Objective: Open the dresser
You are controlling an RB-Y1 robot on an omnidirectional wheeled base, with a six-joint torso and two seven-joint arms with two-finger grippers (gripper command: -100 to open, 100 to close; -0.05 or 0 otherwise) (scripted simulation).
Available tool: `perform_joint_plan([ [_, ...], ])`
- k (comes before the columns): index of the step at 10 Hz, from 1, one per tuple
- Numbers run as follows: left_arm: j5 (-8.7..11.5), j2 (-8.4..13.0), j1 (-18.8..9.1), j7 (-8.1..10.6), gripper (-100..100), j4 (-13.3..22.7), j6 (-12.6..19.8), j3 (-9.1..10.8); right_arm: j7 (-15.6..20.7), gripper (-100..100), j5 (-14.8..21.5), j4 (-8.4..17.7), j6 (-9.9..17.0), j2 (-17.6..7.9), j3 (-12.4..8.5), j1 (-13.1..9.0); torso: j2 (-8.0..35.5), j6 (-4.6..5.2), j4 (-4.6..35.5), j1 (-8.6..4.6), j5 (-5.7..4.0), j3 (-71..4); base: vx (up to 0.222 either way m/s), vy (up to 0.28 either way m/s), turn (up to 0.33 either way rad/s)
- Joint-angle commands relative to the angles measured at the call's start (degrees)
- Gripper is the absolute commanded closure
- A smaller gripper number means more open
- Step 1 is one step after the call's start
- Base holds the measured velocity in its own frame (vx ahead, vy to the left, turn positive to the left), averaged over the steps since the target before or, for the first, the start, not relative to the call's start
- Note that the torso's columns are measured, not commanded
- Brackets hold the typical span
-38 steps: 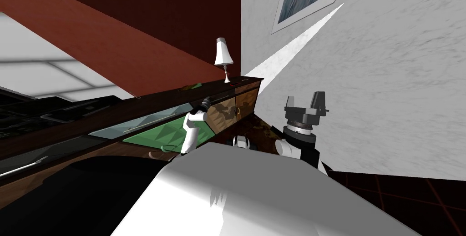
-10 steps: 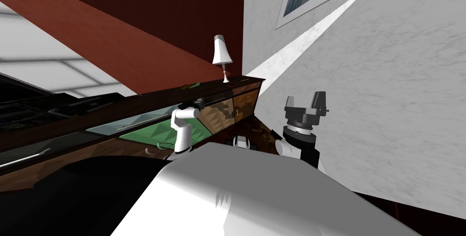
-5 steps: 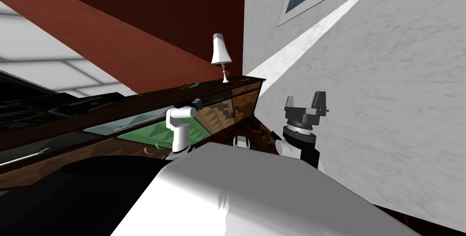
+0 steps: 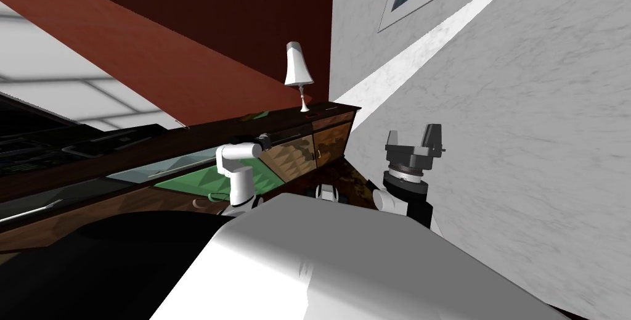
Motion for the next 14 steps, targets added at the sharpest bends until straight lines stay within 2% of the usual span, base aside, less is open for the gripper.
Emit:
perform_joint_plan([
  [1,0.6,1.0,-0.8,0.61,-100,-1.3,4.2,1.62,0.0,0,0.0,0.0,0.0,0.0,0.0,0.0,0.1,-0.03,0.0,-0.08,0.01,0.1,0.051,-0.066,0.045],
  [6,1.4,2.1,-1.5,1.58,-100,-3.1,11.1,3.93,0.0,0,0.0,0.0,0.0,0.0,0.0,0.0,0.5,-0.19,0.0,-0.17,0.09,0.3,0.048,-0.057,0.029],
  [10,1.8,2.7,-1.9,2.13,-100,-3.9,15.0,5.22,0.0,0,0.0,0.0,0.0,0.0,0.0,0.0,0.7,-0.35,0.1,-0.06,0.13,0.5,0.033,-0.042,0.02],
  [11,1.7,2.6,-1.9,2.04,-100,-3.8,14.2,4.96,0.0,0,0.0,0.0,0.0,0.0,0.0,0.0,0.7,-0.36,0.1,-0.07,0.12,0.5,0.011,-0.015,0.008],
  [13,0.9,2.3,-1.9,1.72,-100,-1.1,11.5,4.18,0.0,0,0.0,0.0,0.0,0.0,0.0,0.0,0.6,-0.35,0.0,0.04,0.2,0.5,0.02,0.009,-0.001],
  [14,1.1,2.3,-1.8,1.77,-100,-1.7,12.2,4.28,0.0,0,0.0,0.0,0.0,0.0,0.0,0.0,0.4,-0.3,0.0,0.23,0.24,0.3,0.0,0.0,0.0],
])
